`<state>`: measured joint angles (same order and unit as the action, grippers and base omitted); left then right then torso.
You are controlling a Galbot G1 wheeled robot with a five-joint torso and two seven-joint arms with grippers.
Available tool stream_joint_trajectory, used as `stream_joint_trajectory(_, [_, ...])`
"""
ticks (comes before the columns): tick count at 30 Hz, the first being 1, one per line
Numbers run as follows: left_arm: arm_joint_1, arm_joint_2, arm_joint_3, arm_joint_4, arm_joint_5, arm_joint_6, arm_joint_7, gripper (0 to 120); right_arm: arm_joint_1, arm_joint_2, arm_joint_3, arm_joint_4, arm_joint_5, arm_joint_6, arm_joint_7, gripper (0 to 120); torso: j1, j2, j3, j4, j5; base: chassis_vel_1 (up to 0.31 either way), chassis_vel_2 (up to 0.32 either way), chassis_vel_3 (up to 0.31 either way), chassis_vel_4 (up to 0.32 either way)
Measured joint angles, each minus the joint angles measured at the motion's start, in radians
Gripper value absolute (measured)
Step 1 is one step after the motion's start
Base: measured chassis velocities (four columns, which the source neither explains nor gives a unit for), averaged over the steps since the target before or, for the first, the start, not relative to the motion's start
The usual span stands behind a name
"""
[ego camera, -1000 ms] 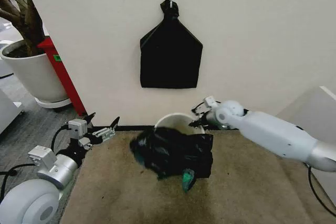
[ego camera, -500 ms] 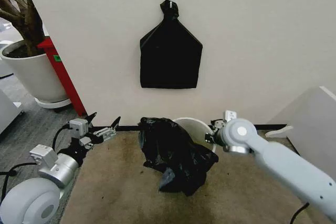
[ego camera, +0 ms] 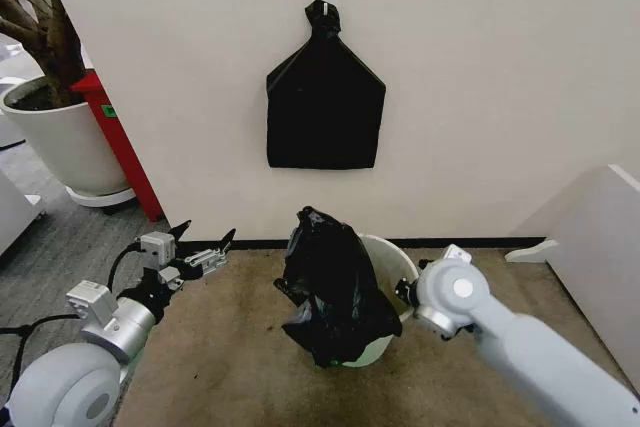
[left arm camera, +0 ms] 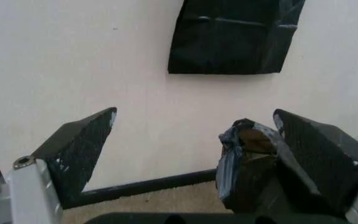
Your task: Place the garbage bag over the trash bin.
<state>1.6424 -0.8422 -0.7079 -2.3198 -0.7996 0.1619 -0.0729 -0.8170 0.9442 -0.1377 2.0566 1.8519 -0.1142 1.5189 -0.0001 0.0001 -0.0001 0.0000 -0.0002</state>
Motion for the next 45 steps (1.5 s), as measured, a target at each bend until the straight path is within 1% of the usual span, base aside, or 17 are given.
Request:
stream_joint_trajectory(2, [0.004,-0.012,0.001,0.003,0.009,-0.003,0.001,100,0.001,0.029,-0.023,-0.028,-0.063,0.019,0.000,0,0.000,0.000,0.000,0.0000,0.0000,0.000,0.000,0.000,0.000])
stream_joint_trajectory(9, [0.015,-0.020,-0.007,0.001,0.015,-0.006,0.002,100,-0.006,0.073,-0.041,-0.064,-0.109,0.013,-0.017,0,0.000,0.000,0.000,0.0001,0.0001,0.000,0.000,0.000,0.000])
stream_joint_trajectory(12, [0.016,-0.021,-0.010,0.001,0.015,-0.007,0.002,100,-0.015,0.081,-0.051,-0.073,-0.125,0.009,-0.019,0,0.000,0.000,0.000,0.0001,0.0002,0.000,0.000,0.000,0.000])
stream_joint_trajectory(15, [0.017,-0.024,-0.011,0.001,0.016,-0.008,0.002,100,-0.026,0.082,-0.072,-0.080,-0.173,0.002,-0.029,0,0.000,0.000,0.000,-0.0001,0.0001,0.000,0.000,0.000,0.000])
stream_joint_trajectory(26, [0.022,-0.032,-0.006,0.002,0.025,-0.014,0.013,100,-0.041,0.086,-0.068,-0.089,-0.185,-0.010,-0.033,0,0.000,0.000,0.000,0.0000,0.0001,0.000,0.000,0.000,0.000])
stream_joint_trajectory(30, [0.022,-0.031,-0.007,0.002,0.025,-0.016,0.015,100,-0.049,0.080,-0.059,-0.082,-0.178,-0.015,-0.032,14,0.000,0.000,0.000,0.0000,0.0002,0.000,0.000,0.000,0.000])
stream_joint_trajectory(32, [0.022,-0.031,-0.007,0.001,0.025,-0.016,0.015,100,-0.049,0.071,-0.051,-0.073,-0.174,-0.018,-0.031,24,0.000,0.000,0.000,0.0000,0.0002,0.000,0.000,0.000,0.000])
stream_joint_trajectory(33, [0.022,-0.031,-0.007,0.001,0.025,-0.016,0.015,100,-0.049,0.071,-0.051,-0.073,-0.174,-0.018,-0.031,24,0.000,0.000,0.000,0.0000,0.0002,0.000,0.000,0.000,0.000])
stream_joint_trajectory(35, [0.026,-0.032,-0.008,-0.001,0.026,-0.017,0.017,100,-0.049,0.062,-0.045,-0.066,-0.172,-0.021,-0.030,30,0.000,0.000,0.000,0.0000,0.0002,0.000,0.000,0.000,0.000])
stream_joint_trajectory(36, [0.029,-0.034,-0.010,-0.003,0.027,-0.019,0.019,100,-0.049,0.053,-0.037,-0.056,-0.169,-0.024,-0.029,37,0.000,0.000,0.000,0.0000,0.0002,0.000,0.000,0.000,0.000])
stream_joint_trajectory(38, [0.033,-0.036,-0.012,-0.005,0.028,-0.020,0.020,100,-0.049,0.040,-0.021,-0.038,-0.158,-0.029,-0.026,45,0.000,0.000,0.000,0.0000,0.0003,0.000,0.000,0.000,0.000])
stream_joint_trajectory(39, [0.033,-0.036,-0.012,-0.005,0.028,-0.020,0.020,100,-0.049,0.040,-0.021,-0.038,-0.158,-0.029,-0.026,45,0.000,0.000,0.000,0.0000,0.0003,0.000,0.000,0.000,0.000])
stream_joint_trajectory(43, [0.035,-0.034,-0.014,-0.008,0.028,-0.020,0.020,100,-0.046,0.015,0.015,0.023,-0.129,-0.036,-0.019,61,0.000,0.000,0.000,0.0000,0.0003,0.000,0.000,0.000,0.000])
stream_joint_trajectory(44, [0.034,-0.030,-0.014,-0.005,0.027,-0.020,0.020,100,-0.048,0.005,0.027,0.054,-0.126,-0.042,-0.020,67,0.000,0.000,0.000,0.0001,0.0002,0.000,0.000,0.000,0.000])
stream_joint_trajectory(45, [0.033,-0.027,-0.014,-0.003,0.026,-0.020,0.019,100,-0.049,0.000,0.032,0.072,-0.126,-0.046,-0.022,69,0.000,0.000,0.000,0.0000,0.0002,0.000,0.000,0.000,0.000])
